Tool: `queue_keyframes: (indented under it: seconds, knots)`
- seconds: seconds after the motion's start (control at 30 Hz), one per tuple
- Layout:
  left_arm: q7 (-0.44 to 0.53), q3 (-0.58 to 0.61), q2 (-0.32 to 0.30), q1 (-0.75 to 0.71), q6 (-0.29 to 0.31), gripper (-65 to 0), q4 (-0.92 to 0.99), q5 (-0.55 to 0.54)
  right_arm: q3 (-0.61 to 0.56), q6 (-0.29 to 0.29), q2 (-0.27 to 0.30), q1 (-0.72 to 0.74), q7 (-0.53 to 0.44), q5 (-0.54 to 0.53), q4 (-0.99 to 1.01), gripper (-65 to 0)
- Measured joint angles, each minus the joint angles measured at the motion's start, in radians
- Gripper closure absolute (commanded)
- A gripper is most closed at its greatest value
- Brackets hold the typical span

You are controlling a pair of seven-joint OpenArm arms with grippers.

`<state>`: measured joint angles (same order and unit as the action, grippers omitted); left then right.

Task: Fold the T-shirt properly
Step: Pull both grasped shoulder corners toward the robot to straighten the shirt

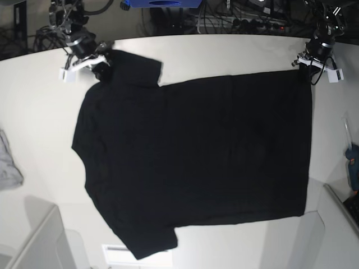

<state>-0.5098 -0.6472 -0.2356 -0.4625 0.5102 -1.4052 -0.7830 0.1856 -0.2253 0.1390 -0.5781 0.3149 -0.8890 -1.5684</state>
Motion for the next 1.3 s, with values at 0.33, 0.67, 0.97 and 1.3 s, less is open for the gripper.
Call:
queue_keyframes:
  seconds: [0.33,0.67,0.97,1.3]
  knots:
    - [0.015,-0.002,-0.019,-0.076,0.011,0.0,-0.018,-0.005,-0.001,0.019,-0.005,-0.116,0.026,0.018,-0.090,0.0]
    - [-0.017,-0.007,-0.017,-0.181,-0.002,0.0,-0.197,0.018,-0.004,0.060,-0.005,-0.215,0.085,0.060,-0.204,0.0]
    - [-0.023,-0.114,-0.016,-0.235,0.002,0.0,-0.221,0.019,-0.005,0.065,-0.007,-0.265,0.090,0.060,-0.340,0.0]
    - [-0.026,-0.112,-0.009,-0.244,-0.005,0.0,-0.306,0.018,-0.007,0.071,-0.006,-0.203,0.098,0.059,-0.375,0.0]
